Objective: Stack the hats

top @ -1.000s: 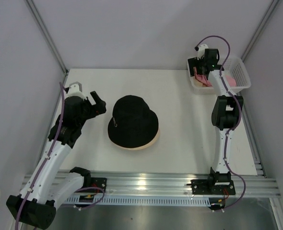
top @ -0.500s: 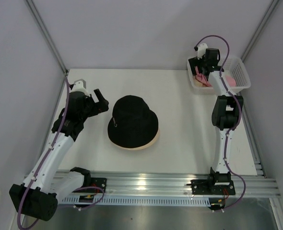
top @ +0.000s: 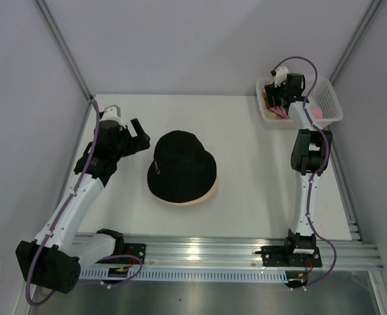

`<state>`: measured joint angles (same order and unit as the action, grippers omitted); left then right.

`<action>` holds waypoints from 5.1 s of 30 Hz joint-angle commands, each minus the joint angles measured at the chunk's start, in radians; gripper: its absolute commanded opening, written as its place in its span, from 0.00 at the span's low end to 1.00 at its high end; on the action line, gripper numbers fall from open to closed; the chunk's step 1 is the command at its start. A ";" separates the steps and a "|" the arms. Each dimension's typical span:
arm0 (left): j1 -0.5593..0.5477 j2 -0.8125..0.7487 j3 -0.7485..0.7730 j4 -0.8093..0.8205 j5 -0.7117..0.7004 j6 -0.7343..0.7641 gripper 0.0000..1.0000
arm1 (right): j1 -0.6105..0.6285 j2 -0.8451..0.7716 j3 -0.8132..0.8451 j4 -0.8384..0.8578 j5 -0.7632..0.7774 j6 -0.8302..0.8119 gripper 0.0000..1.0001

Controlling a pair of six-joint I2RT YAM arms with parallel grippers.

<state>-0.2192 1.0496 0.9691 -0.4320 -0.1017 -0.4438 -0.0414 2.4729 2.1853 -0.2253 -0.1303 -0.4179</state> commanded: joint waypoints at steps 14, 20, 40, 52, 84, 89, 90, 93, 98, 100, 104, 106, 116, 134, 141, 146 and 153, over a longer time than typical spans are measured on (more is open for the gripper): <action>0.015 0.038 0.059 0.024 -0.009 0.011 0.99 | -0.006 0.017 0.137 0.142 -0.160 0.136 0.00; 0.015 0.029 0.053 0.048 0.017 0.005 1.00 | -0.026 -0.098 0.102 0.103 -0.195 0.206 0.00; 0.018 -0.111 -0.030 0.053 0.046 0.019 0.99 | -0.071 -0.246 -0.177 -0.149 -0.068 0.156 0.65; 0.024 -0.040 -0.003 0.061 0.045 0.010 1.00 | -0.058 -0.108 -0.122 -0.131 0.082 0.093 0.68; 0.024 -0.065 0.391 -0.119 0.279 0.158 1.00 | 0.001 -0.712 -0.042 -0.273 -0.212 0.649 0.00; 0.023 -0.149 0.404 -0.102 0.423 0.156 1.00 | 0.038 -0.833 -0.172 -0.178 -0.471 1.023 0.00; 0.024 -0.158 0.390 -0.090 0.460 0.152 1.00 | 0.079 -0.856 -0.209 -0.146 -0.486 1.071 0.00; -0.005 -0.181 0.366 -0.070 0.585 0.158 0.99 | 0.217 -0.905 -0.298 -0.065 -0.506 1.198 0.00; -0.101 -0.209 0.330 -0.059 0.579 0.175 1.00 | 0.508 -0.924 -0.346 -0.128 -0.295 1.277 0.00; -0.137 -0.226 0.318 -0.030 0.557 0.148 1.00 | 0.561 -0.933 -0.409 -0.123 -0.211 1.344 0.00; -0.186 -0.226 0.301 -0.054 0.350 0.084 0.99 | 0.643 -0.973 -0.545 -0.036 -0.167 1.478 0.00; -0.193 -0.220 0.296 -0.076 0.240 0.036 0.99 | 0.656 -0.980 -0.552 -0.046 -0.140 1.496 0.00; -0.247 -0.110 0.281 -0.016 0.120 -0.058 0.90 | 0.683 -1.000 -0.493 -0.091 -0.143 1.475 0.00; -0.332 0.004 0.267 0.180 0.137 -0.150 0.01 | 0.652 -1.013 -0.558 -0.091 -0.195 1.421 0.00; -0.333 -0.048 0.414 0.032 0.169 -0.205 0.01 | 0.604 -1.006 -0.446 -0.261 -0.151 1.243 0.00; -0.336 -0.068 0.597 -0.129 0.160 -0.207 0.01 | 0.595 -1.026 -0.395 -0.322 -0.115 1.168 0.00; -0.356 -0.129 0.573 -0.221 0.158 -0.289 0.01 | 0.615 -1.052 -0.404 -0.362 -0.138 1.176 0.00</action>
<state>-0.5812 1.0134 1.5124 -0.5781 0.1062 -0.6792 0.6125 1.4414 1.7813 -0.4942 -0.4084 0.8154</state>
